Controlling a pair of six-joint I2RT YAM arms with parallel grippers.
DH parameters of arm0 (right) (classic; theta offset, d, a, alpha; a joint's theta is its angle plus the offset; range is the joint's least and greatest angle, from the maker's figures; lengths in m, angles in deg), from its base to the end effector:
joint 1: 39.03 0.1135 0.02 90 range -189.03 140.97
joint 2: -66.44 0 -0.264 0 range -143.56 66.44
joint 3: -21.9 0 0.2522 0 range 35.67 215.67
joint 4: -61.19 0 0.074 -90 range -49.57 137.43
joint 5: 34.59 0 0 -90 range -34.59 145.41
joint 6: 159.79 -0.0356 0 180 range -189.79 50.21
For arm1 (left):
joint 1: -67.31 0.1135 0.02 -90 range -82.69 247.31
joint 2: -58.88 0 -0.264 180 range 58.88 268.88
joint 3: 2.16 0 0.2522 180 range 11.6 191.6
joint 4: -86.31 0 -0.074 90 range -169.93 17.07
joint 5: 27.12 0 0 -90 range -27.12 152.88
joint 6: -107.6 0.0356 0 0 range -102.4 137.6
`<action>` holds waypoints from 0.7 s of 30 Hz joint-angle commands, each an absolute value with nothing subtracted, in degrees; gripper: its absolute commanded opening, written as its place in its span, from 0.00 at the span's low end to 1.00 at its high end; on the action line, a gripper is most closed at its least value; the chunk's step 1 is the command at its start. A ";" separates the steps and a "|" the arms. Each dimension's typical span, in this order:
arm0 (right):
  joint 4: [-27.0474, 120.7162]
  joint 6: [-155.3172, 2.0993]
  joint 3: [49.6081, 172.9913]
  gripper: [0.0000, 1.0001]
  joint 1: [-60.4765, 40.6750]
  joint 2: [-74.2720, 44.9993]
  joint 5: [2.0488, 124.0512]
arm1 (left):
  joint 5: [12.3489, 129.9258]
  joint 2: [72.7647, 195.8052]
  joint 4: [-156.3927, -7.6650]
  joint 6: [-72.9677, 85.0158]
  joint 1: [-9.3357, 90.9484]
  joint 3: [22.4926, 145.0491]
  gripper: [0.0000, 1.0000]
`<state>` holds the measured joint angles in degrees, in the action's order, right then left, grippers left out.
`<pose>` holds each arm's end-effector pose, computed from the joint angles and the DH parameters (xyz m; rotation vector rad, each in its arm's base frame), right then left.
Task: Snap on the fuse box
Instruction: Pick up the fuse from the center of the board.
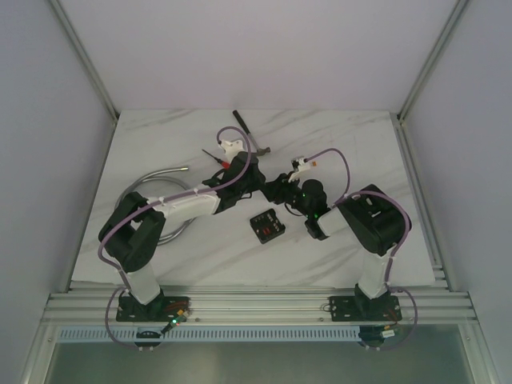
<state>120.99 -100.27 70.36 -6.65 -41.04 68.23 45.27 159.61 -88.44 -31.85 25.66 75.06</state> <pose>0.2811 0.1876 0.1506 -0.2143 1.6397 1.0260 0.3023 -0.2545 0.2203 -0.3359 2.0880 -0.6614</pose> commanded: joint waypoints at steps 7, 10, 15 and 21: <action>125.26 -98.30 71.71 0.12 -6.20 -41.77 67.76 | 46.53 157.28 -90.36 -32.50 25.29 74.33 0.30; 125.39 -97.51 71.46 0.01 -6.24 -41.30 68.69 | 46.87 156.96 -90.62 -32.37 25.29 74.09 0.31; 124.55 -95.41 70.81 0.00 -6.81 -39.84 72.08 | 47.35 155.45 -90.82 -30.14 25.48 73.46 0.37; 122.81 -94.42 69.91 0.00 -9.96 -37.79 82.07 | 52.72 150.97 -93.92 -21.31 28.17 70.87 0.49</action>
<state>121.36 -96.84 70.36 -7.78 -40.53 73.98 48.40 155.10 -89.84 -28.55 26.27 73.07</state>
